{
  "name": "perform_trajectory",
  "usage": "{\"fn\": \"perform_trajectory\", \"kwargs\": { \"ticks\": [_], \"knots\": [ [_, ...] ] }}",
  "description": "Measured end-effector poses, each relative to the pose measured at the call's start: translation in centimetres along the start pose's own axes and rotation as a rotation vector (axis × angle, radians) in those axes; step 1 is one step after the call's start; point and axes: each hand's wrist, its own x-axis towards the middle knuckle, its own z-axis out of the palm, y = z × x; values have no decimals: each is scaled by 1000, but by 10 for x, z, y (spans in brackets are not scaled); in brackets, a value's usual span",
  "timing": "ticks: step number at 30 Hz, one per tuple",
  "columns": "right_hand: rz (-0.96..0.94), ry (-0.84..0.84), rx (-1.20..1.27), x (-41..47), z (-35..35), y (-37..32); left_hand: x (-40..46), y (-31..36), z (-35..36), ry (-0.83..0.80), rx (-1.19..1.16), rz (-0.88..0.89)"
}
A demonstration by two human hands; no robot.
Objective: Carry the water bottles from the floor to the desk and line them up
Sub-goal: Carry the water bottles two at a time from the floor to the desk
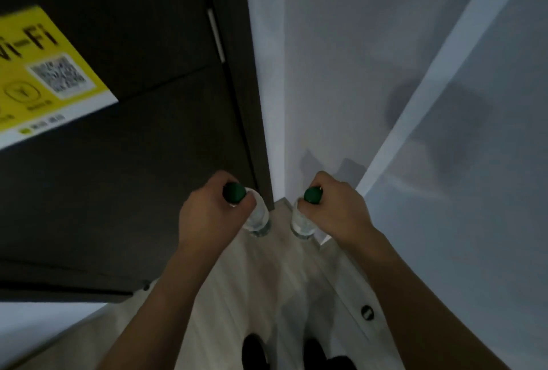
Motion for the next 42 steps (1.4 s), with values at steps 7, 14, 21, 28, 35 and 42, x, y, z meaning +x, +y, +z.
{"fn": "perform_trajectory", "kwargs": {
  "ticks": [7,14,21,28,35,42],
  "knots": [
    [-19,78,86,-34,-58,-17,-14,71,-34,66,-34,76],
    [18,87,87,-77,-72,-2,-44,93,-39,84,-36,131],
    [155,225,76,-121,-86,-4,-54,107,-44,-28,-82,231],
    [366,397,67,-179,-91,-6,-60,120,-31,-203,-147,399],
    [575,619,54,-263,-95,0,-97,146,3,-379,-229,568],
    [772,852,59,-366,-106,12,-170,199,26,-544,-283,795]
  ]
}}
